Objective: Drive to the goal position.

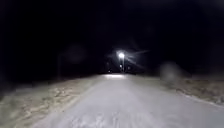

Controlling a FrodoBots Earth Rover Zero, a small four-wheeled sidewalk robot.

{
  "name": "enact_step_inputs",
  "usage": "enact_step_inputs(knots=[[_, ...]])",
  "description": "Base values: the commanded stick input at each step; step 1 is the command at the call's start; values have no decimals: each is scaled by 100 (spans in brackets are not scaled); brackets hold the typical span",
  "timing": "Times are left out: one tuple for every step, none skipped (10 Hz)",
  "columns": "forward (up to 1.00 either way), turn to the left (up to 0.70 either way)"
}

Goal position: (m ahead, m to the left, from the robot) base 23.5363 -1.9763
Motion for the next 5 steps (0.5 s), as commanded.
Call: enact_step_inputs(knots=[[100,0],[100,1],[100,2],[100,3],[100,5]])
